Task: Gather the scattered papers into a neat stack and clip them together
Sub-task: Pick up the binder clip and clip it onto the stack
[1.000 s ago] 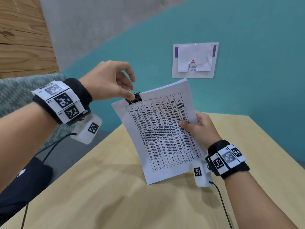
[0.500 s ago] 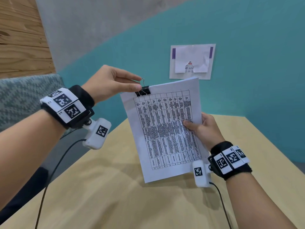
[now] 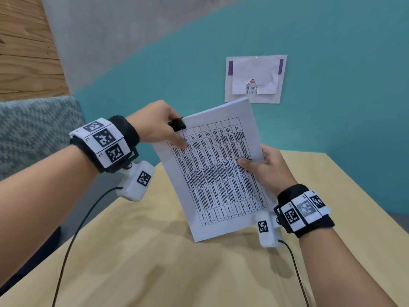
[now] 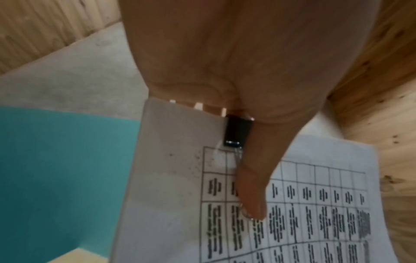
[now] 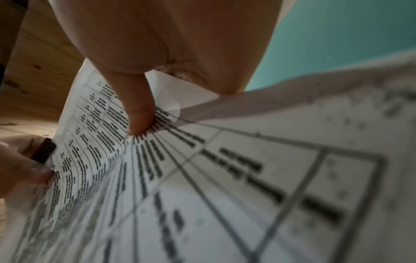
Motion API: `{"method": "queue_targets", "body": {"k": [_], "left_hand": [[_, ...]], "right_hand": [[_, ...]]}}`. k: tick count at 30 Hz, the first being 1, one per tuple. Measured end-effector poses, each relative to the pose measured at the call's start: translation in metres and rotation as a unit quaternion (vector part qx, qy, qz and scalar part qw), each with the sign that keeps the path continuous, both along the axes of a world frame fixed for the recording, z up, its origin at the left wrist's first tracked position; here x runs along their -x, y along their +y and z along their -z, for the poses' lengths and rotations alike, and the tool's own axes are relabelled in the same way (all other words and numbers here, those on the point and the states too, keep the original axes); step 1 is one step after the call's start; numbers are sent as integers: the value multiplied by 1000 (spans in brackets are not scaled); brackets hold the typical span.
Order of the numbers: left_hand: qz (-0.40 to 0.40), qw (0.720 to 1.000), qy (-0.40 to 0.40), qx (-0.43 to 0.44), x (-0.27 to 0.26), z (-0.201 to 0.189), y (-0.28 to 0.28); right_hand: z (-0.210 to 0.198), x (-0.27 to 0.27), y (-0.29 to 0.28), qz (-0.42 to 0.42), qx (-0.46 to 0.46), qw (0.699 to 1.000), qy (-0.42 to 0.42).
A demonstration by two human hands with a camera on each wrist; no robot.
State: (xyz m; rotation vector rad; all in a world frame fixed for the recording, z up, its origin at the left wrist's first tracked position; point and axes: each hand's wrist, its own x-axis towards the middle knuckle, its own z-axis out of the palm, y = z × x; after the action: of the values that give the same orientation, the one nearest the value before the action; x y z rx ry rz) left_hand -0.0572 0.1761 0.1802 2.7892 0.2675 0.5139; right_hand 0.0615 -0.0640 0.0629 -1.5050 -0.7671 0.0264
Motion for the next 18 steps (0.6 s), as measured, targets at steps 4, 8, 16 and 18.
{"method": "queue_targets", "body": {"k": [4, 8, 16, 18], "left_hand": [[-29, 996, -72, 52, -7, 11, 4], [-55, 951, -129, 274, -12, 51, 2], [-41, 905, -17, 423, -17, 135, -6], [-33, 909, 32, 414, -21, 149, -11]], "right_hand": [[0, -4, 1, 36, -14, 999, 37], [-3, -10, 1, 57, -36, 993, 101], [14, -8, -16, 121, 112, 958, 235], [18, -4, -26, 123, 201, 938, 252]]}}
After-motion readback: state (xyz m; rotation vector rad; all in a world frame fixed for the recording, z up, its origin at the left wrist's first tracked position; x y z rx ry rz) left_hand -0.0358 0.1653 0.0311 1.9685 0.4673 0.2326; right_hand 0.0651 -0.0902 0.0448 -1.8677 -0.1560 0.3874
